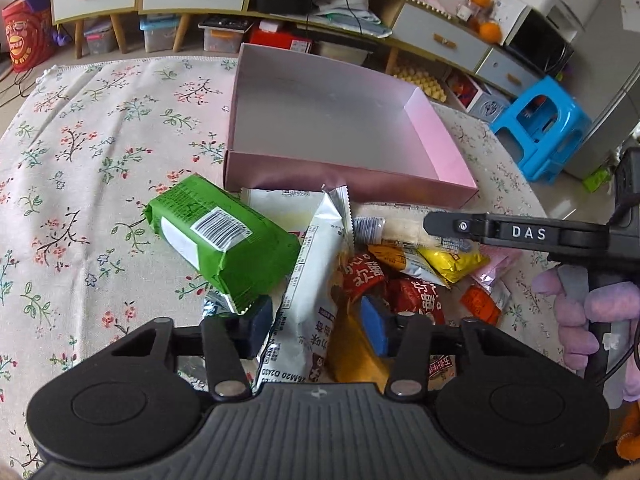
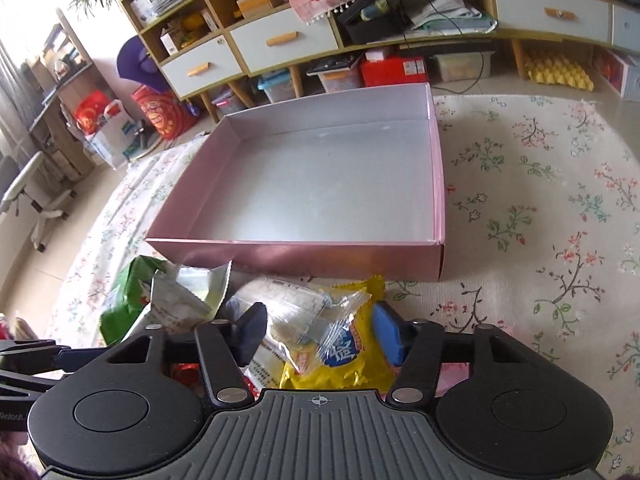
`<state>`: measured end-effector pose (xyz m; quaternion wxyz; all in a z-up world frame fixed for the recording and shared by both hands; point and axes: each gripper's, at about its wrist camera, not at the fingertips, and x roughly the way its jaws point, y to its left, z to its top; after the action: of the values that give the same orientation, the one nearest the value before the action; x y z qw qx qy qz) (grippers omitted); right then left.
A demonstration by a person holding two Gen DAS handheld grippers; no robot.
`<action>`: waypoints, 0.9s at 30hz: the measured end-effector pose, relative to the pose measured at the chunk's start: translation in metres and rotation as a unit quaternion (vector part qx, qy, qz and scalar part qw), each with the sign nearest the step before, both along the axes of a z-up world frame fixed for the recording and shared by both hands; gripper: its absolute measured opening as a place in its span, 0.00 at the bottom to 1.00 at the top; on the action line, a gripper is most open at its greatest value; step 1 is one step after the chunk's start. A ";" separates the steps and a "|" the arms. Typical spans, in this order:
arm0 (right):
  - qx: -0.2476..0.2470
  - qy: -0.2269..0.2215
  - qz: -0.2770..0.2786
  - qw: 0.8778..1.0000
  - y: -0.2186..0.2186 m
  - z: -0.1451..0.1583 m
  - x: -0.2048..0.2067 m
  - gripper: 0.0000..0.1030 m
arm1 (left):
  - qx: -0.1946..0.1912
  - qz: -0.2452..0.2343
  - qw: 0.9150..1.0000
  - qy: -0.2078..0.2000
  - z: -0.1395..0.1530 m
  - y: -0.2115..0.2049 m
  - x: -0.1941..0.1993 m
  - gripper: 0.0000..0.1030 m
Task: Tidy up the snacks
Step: 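Grasp the white biscuit stick with the left gripper while the right gripper grasps the clear bag snack, then carry both snacks into the pink box and open both grippers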
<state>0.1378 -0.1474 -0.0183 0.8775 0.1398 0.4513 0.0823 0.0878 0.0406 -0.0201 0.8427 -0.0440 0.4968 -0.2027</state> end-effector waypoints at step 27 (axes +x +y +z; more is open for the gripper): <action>0.137 0.034 -0.030 0.989 0.008 0.005 0.001 0.19 | 0.043 0.009 0.999 -0.020 0.008 -0.001 -0.003 0.26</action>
<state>0.1392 -0.1391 -0.0134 0.8361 0.2752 0.4611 0.1121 0.0849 0.0395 -0.0117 0.8557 -0.0086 0.4872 -0.1743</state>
